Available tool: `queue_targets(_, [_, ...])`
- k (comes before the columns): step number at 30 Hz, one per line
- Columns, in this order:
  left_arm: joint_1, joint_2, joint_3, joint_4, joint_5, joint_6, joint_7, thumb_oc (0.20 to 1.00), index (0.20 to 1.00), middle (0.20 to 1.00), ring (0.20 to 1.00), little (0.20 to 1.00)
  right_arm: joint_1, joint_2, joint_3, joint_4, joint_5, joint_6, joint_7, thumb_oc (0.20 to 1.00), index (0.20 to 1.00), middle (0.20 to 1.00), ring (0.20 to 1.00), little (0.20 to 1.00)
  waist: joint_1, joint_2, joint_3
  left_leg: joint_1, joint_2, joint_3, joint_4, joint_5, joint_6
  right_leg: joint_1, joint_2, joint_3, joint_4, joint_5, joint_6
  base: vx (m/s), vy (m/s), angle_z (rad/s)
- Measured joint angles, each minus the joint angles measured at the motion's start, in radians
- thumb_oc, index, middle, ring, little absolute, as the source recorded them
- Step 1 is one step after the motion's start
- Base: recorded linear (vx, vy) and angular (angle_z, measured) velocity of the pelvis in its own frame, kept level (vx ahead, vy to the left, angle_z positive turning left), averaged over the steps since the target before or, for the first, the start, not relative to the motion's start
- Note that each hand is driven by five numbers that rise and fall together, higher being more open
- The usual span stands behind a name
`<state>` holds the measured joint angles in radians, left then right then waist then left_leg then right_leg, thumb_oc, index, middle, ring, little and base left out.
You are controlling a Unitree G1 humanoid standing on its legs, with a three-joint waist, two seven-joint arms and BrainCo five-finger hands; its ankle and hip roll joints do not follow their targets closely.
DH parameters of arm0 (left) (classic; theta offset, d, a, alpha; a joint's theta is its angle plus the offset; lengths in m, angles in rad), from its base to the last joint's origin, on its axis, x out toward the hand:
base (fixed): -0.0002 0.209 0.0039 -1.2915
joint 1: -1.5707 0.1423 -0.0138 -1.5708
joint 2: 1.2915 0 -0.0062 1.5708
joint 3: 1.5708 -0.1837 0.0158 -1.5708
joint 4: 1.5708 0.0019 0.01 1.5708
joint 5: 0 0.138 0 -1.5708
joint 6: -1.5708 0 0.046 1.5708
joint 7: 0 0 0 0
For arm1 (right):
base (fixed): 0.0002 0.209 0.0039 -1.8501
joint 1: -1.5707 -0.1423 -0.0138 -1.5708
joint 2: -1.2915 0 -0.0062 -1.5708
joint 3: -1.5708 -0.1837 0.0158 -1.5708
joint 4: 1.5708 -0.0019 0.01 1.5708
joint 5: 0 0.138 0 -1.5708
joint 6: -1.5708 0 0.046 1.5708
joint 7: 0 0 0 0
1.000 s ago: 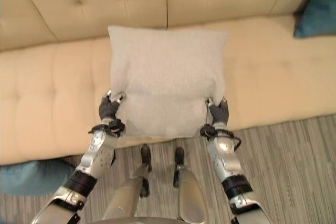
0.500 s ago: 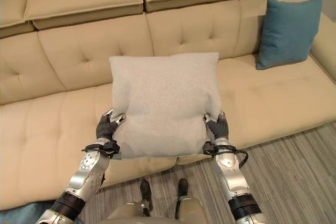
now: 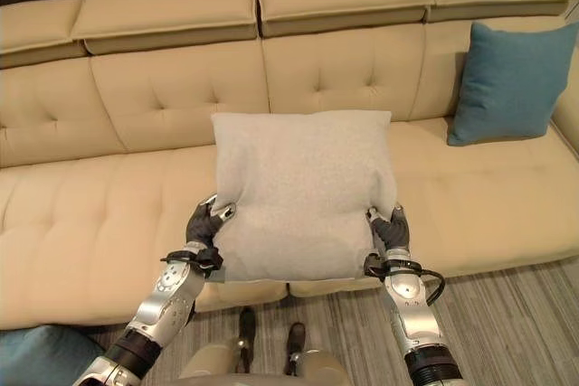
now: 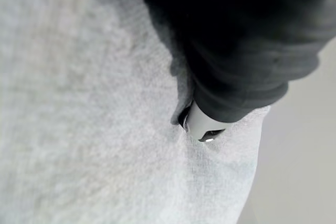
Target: Pick up all the scattered cushions and arrange them neatly on the sofa.
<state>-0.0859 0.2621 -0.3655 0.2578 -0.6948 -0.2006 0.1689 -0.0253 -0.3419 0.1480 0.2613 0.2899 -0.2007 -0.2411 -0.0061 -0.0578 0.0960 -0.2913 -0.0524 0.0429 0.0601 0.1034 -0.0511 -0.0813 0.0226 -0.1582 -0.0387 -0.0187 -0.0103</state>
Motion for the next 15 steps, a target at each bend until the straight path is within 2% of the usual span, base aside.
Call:
queue_targets(2, [0.012,0.015,0.004,0.000,0.000,0.001,0.000,0.200,0.200,0.200,0.200,0.200,0.005,0.000,0.018,-0.001,0.000,0.002,0.000,0.200,0.200,0.200,0.200,0.200,-0.026,0.007,0.000,0.056,0.007,-0.002,-0.029,0.001,0.002,0.043,0.012,0.012,-0.021,0.002,-0.003,0.19,0.197,-0.59])
queue_targets(3, [0.011,0.011,0.009,0.000,0.000,0.001,0.000,0.200,0.200,0.200,0.200,0.200,0.003,-0.002,0.019,-0.009,0.000,0.006,0.001,0.200,0.200,0.200,0.200,0.200,-0.032,0.021,0.000,0.114,0.018,-0.002,-0.067,0.014,0.021,0.051,0.020,0.038,-0.016,-0.001,0.001,0.12,0.142,-0.68])
queue_targets(4, [0.012,0.004,0.014,0.000,0.000,0.001,-0.001,0.200,0.200,0.200,0.200,0.200,0.000,-0.008,0.019,-0.016,-0.001,0.006,0.002,0.200,0.200,0.200,0.200,0.200,-0.028,0.048,0.002,0.167,0.039,-0.004,-0.109,0.007,0.068,0.051,0.037,0.055,0.000,-0.003,0.004,0.09,0.125,-0.88])
queue_targets(5, [0.007,0.004,0.014,0.000,0.001,0.001,-0.001,0.200,0.200,0.200,0.200,0.200,0.000,-0.010,0.019,-0.019,-0.001,0.007,0.002,0.200,0.200,0.200,0.200,0.200,-0.031,0.063,0.010,0.189,0.039,0.006,-0.126,-0.008,0.091,0.034,0.031,0.061,0.050,-0.023,0.031,0.04,0.136,-0.77])
queue_targets(7, [0.003,0.012,0.014,0.000,0.005,0.001,-0.001,0.200,0.200,0.200,0.200,0.200,-0.002,-0.009,0.022,-0.019,-0.003,0.010,0.003,0.200,0.200,0.200,0.200,0.200,-0.032,0.066,0.016,0.207,0.020,0.011,-0.125,-0.017,0.101,-0.045,-0.001,0.063,0.236,-0.092,0.084,0.06,0.105,-0.36])
queue_targets(8, [-0.014,0.013,0.014,0.000,0.010,0.000,-0.001,0.200,0.200,0.200,0.200,0.200,-0.022,0.001,0.018,-0.019,-0.013,0.010,0.003,0.200,0.200,0.200,0.200,0.200,-0.029,0.075,0.035,0.207,0.015,0.021,-0.115,-0.030,0.117,-0.149,-0.024,0.061,0.448,-0.125,0.123,0.10,0.029,-0.16])
queue_targets(9, [-0.019,0.020,0.018,0.000,0.010,0.000,-0.001,0.200,0.200,0.200,0.200,0.200,-0.024,0.002,0.015,-0.025,-0.023,0.012,0.003,0.200,0.200,0.200,0.200,0.200,-0.032,0.076,0.039,0.213,0.006,0.012,-0.117,-0.050,0.123,-0.212,-0.049,0.065,0.544,-0.169,0.139,0.16,-0.019,0.01])
queue_targets(11, [-0.020,0.022,0.033,0.000,0.012,0.000,0.000,0.200,0.200,0.200,0.200,0.200,-0.024,0.004,0.019,-0.044,-0.032,0.018,0.005,0.200,0.200,0.200,0.200,0.200,-0.028,0.075,0.044,0.230,-0.031,0.005,-0.119,-0.055,0.125,-0.236,-0.135,0.121,0.462,-0.182,0.147,0.14,-0.079,0.17])
queue_targets(12, [-0.020,0.022,0.037,0.000,0.012,-0.001,0.000,0.200,0.200,0.200,0.200,0.200,-0.029,0.006,0.022,-0.044,-0.036,0.018,0.006,0.200,0.200,0.200,0.200,0.200,-0.023,0.076,0.045,0.232,-0.036,0.004,-0.120,-0.064,0.118,-0.238,-0.157,0.123,0.420,-0.168,0.157,0.12,-0.114,0.07])
queue_targets(13, [-0.020,0.024,0.046,0.000,0.012,-0.001,0.001,0.200,0.200,0.200,0.200,0.200,-0.031,0.013,0.023,-0.044,-0.039,0.018,0.010,0.200,0.200,0.200,0.200,0.200,-0.003,0.075,0.046,0.233,-0.036,-0.003,-0.120,-0.070,0.114,-0.240,-0.187,0.135,0.316,-0.114,0.168,0.12,-0.128,0.29])
queue_targets(14, [-0.020,0.023,0.050,0.000,0.012,-0.001,0.001,0.200,0.200,0.200,0.200,0.200,-0.028,0.013,0.023,-0.044,-0.040,0.020,0.017,0.200,0.200,0.200,0.200,0.200,-0.009,0.070,0.049,0.239,-0.037,-0.026,-0.119,-0.071,0.113,-0.217,-0.206,0.148,0.201,-0.040,0.180,0.13,-0.151,0.40])
queue_targets(15, [-0.019,0.023,0.050,0.000,0.013,-0.001,0.001,0.200,0.200,0.200,0.200,0.200,-0.027,0.016,0.022,-0.044,-0.040,0.020,0.017,0.200,0.200,0.200,0.200,0.200,-0.007,0.062,0.049,0.245,-0.037,-0.034,-0.117,-0.073,0.110,-0.198,-0.210,0.148,0.143,-0.008,0.176,0.11,-0.121,0.52])
